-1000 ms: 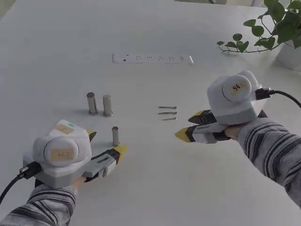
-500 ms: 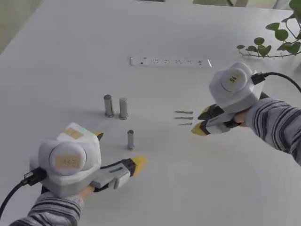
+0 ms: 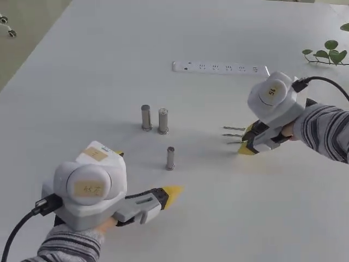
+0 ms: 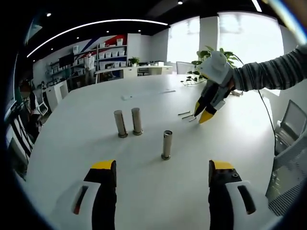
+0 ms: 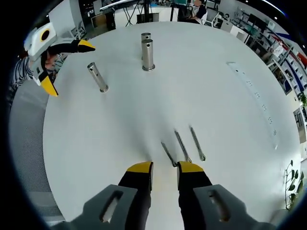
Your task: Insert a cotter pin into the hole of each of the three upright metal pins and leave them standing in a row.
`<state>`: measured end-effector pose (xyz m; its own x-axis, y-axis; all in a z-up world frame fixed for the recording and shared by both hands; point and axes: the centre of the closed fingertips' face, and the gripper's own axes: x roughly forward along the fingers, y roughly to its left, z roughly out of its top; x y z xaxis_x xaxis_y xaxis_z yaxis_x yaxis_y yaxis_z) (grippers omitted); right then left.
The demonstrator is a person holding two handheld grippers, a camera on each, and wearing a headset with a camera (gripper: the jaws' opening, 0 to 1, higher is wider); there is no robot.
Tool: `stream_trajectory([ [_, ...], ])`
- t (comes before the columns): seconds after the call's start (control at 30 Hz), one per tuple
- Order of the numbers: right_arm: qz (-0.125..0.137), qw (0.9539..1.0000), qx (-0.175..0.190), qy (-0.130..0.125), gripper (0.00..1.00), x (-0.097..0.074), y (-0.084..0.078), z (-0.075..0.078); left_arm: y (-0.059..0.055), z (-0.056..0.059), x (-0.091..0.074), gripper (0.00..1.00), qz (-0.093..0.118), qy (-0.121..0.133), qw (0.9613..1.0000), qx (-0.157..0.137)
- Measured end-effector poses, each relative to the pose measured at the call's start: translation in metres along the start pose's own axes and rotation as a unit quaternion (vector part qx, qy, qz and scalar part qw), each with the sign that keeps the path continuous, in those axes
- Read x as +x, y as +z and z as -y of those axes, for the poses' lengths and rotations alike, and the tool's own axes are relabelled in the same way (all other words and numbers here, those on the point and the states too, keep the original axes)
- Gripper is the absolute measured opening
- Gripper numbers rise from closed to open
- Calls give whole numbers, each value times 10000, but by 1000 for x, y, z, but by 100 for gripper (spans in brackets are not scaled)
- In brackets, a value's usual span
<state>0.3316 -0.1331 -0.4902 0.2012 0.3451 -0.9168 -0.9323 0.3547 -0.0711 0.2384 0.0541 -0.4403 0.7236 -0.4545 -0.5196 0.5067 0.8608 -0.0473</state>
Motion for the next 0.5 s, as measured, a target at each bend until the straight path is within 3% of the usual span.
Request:
stream_trajectory([
  [0.3,-34,9998,-177,107,12,0,2,2,-4,-9,-6,74,-20,128,9999,-53],
  [0.5,10,9995,-142,267,7,2,3,3,0,-4,-8,71,50,-106,9999,-31],
])
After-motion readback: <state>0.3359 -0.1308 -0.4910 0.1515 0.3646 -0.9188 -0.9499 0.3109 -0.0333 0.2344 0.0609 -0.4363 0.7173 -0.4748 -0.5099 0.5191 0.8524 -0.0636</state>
